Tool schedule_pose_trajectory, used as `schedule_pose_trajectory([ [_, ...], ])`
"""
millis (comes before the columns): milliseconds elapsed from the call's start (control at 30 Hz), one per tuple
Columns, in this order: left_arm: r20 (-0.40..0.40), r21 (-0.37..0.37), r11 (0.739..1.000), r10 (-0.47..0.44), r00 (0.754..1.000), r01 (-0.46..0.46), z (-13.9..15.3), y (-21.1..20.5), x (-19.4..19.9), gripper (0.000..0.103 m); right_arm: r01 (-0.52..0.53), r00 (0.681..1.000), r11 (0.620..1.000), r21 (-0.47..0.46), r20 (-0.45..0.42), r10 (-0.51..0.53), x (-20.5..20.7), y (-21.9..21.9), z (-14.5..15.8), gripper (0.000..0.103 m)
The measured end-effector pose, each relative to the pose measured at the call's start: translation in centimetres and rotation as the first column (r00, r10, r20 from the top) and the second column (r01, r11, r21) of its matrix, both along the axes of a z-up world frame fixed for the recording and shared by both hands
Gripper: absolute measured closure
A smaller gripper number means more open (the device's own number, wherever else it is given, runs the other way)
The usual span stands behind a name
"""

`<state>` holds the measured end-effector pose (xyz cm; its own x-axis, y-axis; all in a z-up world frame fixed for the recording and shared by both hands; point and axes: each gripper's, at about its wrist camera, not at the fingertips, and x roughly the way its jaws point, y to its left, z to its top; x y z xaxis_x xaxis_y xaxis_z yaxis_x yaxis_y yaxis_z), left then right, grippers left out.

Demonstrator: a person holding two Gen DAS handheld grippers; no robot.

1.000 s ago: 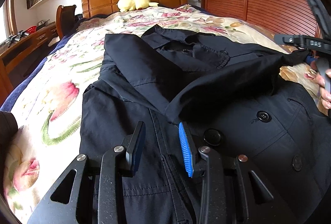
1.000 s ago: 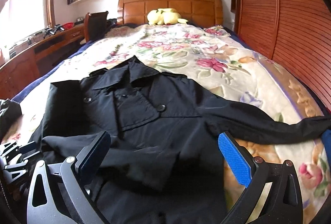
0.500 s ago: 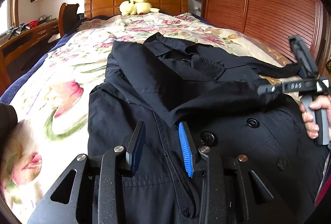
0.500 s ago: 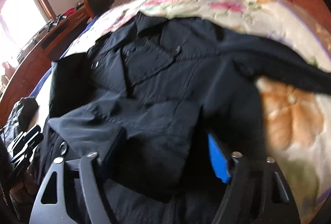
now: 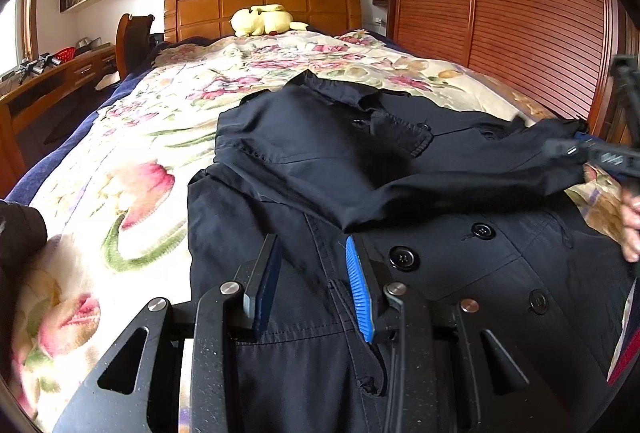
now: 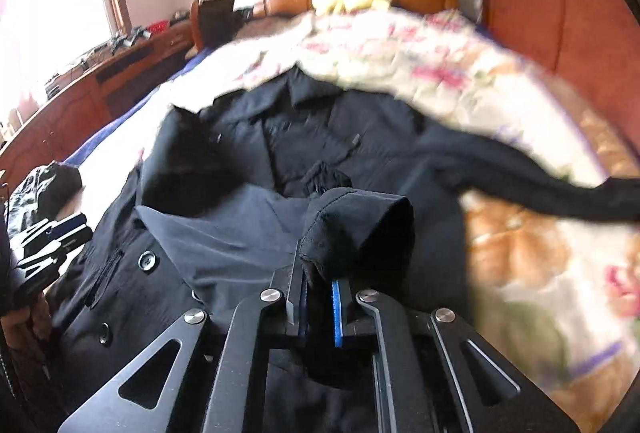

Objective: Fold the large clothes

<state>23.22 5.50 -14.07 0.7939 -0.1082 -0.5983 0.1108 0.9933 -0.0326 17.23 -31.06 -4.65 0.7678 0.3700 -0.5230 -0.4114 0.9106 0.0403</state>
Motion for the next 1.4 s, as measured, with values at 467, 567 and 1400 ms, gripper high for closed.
schedule_pose_trajectory([
  [467,-0.014,0.02,1.0,0.01,1.0,-0.01,-0.3,-0.3,0.3,0.068,0.054,0.995,0.995,-0.087,-0.073,-0.06,-5.8,-2.8,-2.8,0.079],
  [567,-0.014,0.025,1.0,0.009,1.0,-0.008,-0.3,-0.4,0.3,0.068,0.093,0.994,0.991,-0.102,-0.045,-0.097,-5.9,-2.5,-1.9,0.057],
  [1400,-0.03,0.048,0.999,0.007,1.0,-0.006,-0.8,-0.7,0.5,0.069,-0.059,0.986,0.976,-0.209,-0.165,0.024,0.9,1.9,-8.8,0.053],
])
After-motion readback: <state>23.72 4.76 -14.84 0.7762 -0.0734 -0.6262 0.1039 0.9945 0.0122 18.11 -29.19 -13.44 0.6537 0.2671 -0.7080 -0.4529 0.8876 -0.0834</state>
